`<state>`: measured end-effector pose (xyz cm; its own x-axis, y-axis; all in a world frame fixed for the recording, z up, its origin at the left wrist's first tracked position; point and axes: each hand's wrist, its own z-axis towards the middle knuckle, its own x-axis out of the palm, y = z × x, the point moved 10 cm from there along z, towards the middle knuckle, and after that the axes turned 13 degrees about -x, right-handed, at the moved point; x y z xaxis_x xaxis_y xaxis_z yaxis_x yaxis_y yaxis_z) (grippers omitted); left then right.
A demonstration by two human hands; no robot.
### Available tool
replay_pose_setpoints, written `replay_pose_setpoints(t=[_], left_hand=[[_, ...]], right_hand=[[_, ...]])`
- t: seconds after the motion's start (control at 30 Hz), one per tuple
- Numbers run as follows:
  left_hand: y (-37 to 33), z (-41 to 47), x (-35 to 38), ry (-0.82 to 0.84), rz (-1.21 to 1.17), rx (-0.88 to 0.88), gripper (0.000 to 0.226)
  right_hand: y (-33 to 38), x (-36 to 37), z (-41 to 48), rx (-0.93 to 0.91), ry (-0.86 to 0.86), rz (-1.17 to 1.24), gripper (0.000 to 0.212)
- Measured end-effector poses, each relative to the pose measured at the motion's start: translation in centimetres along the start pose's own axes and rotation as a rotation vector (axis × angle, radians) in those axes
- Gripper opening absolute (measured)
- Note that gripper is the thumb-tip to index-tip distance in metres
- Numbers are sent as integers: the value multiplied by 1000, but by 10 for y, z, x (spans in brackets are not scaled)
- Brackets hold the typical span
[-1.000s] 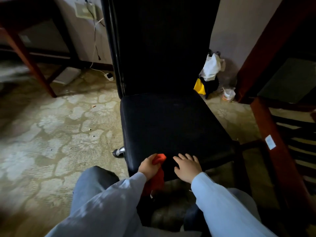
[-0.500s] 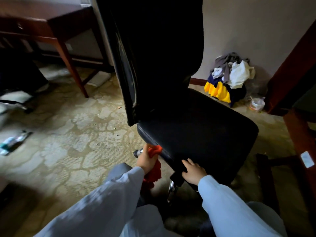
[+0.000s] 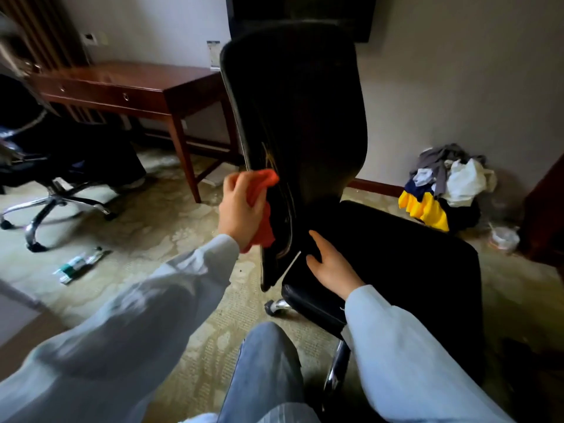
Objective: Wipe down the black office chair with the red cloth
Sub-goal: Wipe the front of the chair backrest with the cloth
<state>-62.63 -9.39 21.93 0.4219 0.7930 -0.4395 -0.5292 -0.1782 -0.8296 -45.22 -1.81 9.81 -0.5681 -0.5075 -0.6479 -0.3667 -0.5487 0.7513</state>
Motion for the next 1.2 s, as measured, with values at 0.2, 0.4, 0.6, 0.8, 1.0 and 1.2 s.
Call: replay_pose_setpoints(t=[0.2, 0.4, 0.6, 0.8, 1.0, 1.2], left_hand=[[-44, 18, -44, -265, -137, 88, 26], [-43, -7, -5, -220, 191, 304, 28], [8, -29, 6, 34, 158, 241, 29], [-32, 17, -67, -169, -115, 235, 33], [-86, 74, -88, -201, -150, 343, 32], [-80, 67, -72, -109, -179, 418, 28]], right_hand=[[42, -17, 16, -100, -64, 82, 57], [55, -26, 22, -121, -114, 156, 57], [67, -30, 28, -157, -125, 133, 56], [100, -43, 59, -260, -261, -43, 61], [124, -61, 102, -297, -385, -184, 72], [115, -61, 105, -344, -352, -243, 65]])
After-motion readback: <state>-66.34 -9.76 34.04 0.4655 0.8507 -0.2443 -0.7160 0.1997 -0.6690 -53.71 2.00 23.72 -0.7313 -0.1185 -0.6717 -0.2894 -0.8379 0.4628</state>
